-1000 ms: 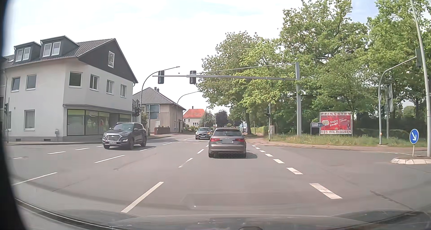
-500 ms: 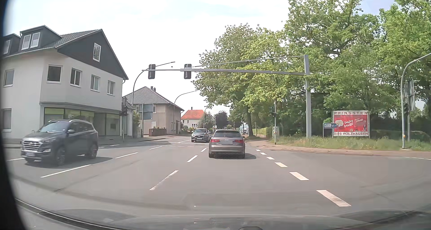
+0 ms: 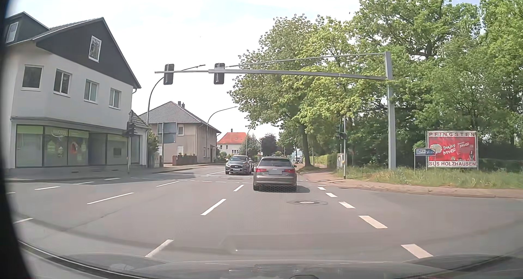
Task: Follow the waypoints while adhering to traffic rules and regulations
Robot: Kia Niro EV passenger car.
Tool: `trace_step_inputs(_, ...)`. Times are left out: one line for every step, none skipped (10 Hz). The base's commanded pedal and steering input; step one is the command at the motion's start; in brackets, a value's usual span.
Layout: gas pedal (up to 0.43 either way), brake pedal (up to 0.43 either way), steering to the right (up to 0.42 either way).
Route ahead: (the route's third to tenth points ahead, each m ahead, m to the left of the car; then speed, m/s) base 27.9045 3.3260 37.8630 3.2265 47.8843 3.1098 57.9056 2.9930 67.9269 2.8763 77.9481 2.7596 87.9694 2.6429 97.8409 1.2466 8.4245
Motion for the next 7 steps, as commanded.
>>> trace_step_inputs(0.287,0.0,-0.002)
trace_step_inputs(0.28,0.0,-0.002)
trace_step_inputs(0.26,0.0,-0.002)
trace_step_inputs(0.24,0.0,-0.002)
trace_step_inputs(0.209,0.0,-0.001)
trace_step_inputs(0.197,0.0,-0.001)
trace_step_inputs(0.197,0.0,-0.001)
